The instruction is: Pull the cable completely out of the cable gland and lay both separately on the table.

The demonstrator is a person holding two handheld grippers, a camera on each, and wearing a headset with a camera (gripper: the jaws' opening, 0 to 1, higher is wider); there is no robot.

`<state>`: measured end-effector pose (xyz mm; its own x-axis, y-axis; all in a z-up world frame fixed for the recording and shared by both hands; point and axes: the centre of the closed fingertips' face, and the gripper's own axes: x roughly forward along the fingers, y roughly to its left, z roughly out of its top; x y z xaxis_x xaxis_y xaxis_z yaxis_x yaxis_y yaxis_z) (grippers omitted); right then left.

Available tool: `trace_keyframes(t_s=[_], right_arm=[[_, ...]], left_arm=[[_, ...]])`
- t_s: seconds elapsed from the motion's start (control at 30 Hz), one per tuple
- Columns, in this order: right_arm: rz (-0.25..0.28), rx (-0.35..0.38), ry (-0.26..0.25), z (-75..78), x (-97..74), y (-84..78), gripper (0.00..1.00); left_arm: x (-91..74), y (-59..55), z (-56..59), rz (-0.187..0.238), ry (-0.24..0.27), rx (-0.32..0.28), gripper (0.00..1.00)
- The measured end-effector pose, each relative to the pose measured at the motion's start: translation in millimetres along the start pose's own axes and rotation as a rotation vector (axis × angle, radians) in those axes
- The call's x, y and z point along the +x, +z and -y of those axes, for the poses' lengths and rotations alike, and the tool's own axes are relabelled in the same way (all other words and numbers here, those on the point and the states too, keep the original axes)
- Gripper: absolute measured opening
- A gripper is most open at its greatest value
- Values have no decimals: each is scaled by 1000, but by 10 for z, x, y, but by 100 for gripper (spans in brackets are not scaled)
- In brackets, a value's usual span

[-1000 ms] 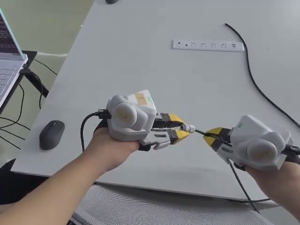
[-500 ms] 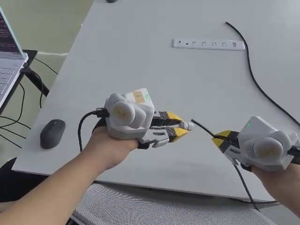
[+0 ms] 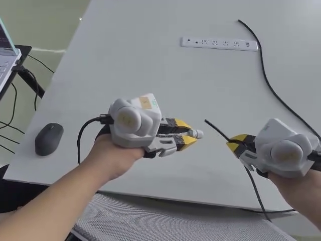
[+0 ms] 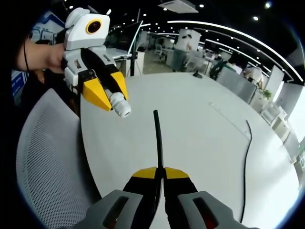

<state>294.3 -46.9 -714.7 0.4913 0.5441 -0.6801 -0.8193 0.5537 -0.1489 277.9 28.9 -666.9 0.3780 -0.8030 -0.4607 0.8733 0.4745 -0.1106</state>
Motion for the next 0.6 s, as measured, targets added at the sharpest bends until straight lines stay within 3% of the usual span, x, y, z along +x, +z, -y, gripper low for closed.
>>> trace_keyframes(t_s=[0.17, 0.6], right_arm=[[-15, -6, -2, 3, 6, 66, 0], [-45, -67, 3, -26, 152, 238, 0]], left_arm=[[-21, -34, -18, 3, -7, -12, 15], [-72, -273, -57, 4, -7, -59, 15]])
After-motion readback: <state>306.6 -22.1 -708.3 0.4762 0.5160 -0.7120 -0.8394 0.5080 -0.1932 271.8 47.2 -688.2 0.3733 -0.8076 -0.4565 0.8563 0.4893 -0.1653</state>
